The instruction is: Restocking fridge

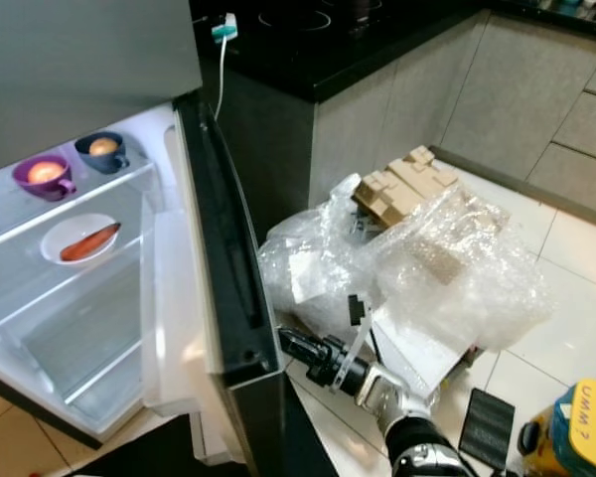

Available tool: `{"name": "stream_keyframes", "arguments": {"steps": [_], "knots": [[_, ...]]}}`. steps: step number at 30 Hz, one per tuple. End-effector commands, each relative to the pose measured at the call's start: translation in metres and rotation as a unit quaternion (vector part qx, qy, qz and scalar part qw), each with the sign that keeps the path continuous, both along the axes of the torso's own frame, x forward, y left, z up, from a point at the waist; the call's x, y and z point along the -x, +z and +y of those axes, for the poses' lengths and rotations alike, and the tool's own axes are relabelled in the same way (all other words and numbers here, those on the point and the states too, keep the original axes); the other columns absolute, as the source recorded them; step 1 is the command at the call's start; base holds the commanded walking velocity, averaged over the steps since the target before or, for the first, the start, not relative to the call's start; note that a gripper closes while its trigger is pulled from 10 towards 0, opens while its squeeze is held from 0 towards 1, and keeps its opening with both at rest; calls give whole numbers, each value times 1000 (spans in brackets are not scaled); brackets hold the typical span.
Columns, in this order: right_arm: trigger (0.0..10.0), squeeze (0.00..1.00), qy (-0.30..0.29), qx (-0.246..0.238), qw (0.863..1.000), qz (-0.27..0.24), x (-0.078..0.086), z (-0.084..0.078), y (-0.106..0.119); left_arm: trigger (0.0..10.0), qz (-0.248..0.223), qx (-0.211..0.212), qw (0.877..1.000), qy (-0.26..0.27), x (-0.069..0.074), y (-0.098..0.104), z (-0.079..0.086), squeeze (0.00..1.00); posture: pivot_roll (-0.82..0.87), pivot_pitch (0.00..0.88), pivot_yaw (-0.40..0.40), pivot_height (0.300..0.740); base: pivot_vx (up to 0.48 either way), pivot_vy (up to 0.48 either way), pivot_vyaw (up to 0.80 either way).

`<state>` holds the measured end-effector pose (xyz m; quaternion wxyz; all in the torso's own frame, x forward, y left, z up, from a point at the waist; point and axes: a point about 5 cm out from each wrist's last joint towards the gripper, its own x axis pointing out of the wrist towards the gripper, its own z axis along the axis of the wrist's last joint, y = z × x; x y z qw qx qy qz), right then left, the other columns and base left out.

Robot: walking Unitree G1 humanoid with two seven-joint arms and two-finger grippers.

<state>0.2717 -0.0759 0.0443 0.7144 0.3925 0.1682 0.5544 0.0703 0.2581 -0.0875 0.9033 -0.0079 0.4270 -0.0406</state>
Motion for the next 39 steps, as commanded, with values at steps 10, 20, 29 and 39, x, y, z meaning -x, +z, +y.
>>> {"name": "stream_keyframes", "arguments": {"steps": [10,20,29,39], "knots": [[10000,0,43,32,998,-19,7,55,2,10000,1,12,1000,-21,-2,-8,-30,0,-59,74,-42,713,0,0,0],[10000,0,-279,313,907,45,-14,-51,-45,10000,4,10,1000,-13,16,-4,-12,0,-65,74,-41,713,0,0,0],[10000,0,-415,434,793,103,16,-131,-71,10000,13,2,1000,-19,6,-7,-18,0,-76,73,-34,713,0,0,0],[10000,0,-387,524,752,99,44,-143,-91,10000,-8,-27,1000,-11,-32,-2,-18,0,-75,73,-39,713,0,0,0]]}}
